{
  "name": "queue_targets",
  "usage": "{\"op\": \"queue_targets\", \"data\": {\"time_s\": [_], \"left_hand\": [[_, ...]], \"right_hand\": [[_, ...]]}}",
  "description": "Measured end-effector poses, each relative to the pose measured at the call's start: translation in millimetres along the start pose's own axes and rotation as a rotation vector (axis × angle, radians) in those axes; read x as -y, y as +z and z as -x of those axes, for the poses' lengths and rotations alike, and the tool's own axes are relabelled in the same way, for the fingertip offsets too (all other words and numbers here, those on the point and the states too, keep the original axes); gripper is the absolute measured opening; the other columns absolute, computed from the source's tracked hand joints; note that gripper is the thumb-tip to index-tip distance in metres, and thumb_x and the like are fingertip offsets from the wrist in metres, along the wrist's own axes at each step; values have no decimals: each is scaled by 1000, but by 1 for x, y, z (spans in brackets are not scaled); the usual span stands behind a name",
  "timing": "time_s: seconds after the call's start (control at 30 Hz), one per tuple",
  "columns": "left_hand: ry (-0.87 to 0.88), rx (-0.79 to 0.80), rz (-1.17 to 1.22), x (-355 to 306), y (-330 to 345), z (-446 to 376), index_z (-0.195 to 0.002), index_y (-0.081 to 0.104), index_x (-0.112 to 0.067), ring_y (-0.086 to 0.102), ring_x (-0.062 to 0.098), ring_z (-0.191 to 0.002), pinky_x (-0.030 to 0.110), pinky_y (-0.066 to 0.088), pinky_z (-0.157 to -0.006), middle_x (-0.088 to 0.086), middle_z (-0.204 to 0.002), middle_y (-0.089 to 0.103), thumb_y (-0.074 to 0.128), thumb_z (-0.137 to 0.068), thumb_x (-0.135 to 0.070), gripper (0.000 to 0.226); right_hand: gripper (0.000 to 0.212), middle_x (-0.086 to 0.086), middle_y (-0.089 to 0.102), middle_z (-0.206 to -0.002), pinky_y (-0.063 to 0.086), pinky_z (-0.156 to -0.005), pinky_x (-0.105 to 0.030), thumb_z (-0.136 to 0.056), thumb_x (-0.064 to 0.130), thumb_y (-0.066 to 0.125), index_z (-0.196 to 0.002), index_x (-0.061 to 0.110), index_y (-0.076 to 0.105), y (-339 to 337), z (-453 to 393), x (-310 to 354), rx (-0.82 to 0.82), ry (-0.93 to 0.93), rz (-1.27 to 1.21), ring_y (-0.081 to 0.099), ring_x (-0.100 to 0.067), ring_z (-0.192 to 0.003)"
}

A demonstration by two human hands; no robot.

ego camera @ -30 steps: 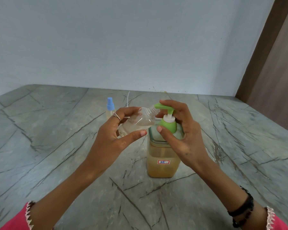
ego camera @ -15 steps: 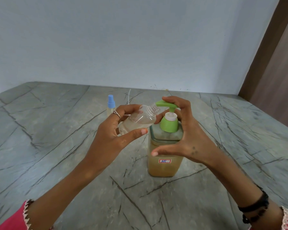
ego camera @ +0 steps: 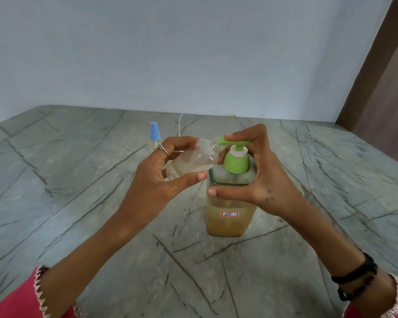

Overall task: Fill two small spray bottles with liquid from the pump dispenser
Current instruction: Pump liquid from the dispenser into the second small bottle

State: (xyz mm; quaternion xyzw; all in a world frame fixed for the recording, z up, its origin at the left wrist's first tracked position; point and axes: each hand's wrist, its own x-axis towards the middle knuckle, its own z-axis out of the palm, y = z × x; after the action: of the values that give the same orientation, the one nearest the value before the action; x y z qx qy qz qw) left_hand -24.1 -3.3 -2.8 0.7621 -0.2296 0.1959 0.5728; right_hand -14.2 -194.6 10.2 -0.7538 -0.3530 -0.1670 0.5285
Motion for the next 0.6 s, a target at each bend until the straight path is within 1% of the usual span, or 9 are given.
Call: {"op": "queue_targets", "data": {"time_s": [0.1,0.17,0.23,0.37,0.47,0.53,0.6], "left_hand": [[3,5,-9,0,0,0,-107,56,-40,59,1,-101,12,49,-76,-26,-104,62,70,-63,-44,46],[2,1,-2,0,-1,0,-107,56,-40,59,1,-102,12,49,-77,-25,-104,63,70,-63,-45,47],[1,-3,9,-1,-1,0,-108,57,-39,59,2,-103,14,50,-78,-24,-105,63,71,-63,-44,48],[-3,-10,26,-3,-1,0,-108,58,-37,60,2,-102,14,50,-75,-22,-104,64,71,-62,-44,48],[-7,-13,26,-4,-1,0,-107,57,-39,61,2,-102,14,51,-75,-22,-105,64,70,-62,-45,47],[-9,-14,21,-4,-1,0,-107,57,-38,60,2,-102,13,51,-74,-22,-106,63,70,-61,-46,48],[-12,-15,23,-4,0,0,-108,58,-37,61,3,-102,14,51,-74,-22,-105,63,70,-61,-46,49]], "right_hand": [[66,9,62,-91,51,-76,-20,-57,31,84,-101,54,40,0,0,1,-4,14,0,63,-7,-85],[69,10,61,-91,50,-78,-20,-58,31,84,-105,53,38,1,1,0,0,16,9,63,-7,-86],[74,10,61,-91,49,-79,-20,-59,31,84,-111,52,36,1,1,-1,3,11,25,63,-7,-88],[84,11,61,-92,47,-84,-16,-60,33,83,-120,57,30,1,1,-1,8,-4,53,63,-8,-91],[95,10,62,-92,46,-88,-16,-60,28,85,-128,57,25,1,2,-2,15,-17,64,64,-10,-92],[93,11,62,-92,46,-87,-16,-60,31,85,-127,57,26,0,2,-3,20,-19,63,64,-10,-92],[88,12,61,-92,47,-86,-17,-59,35,83,-123,57,27,0,1,-3,22,-15,65,63,-10,-92]]}}
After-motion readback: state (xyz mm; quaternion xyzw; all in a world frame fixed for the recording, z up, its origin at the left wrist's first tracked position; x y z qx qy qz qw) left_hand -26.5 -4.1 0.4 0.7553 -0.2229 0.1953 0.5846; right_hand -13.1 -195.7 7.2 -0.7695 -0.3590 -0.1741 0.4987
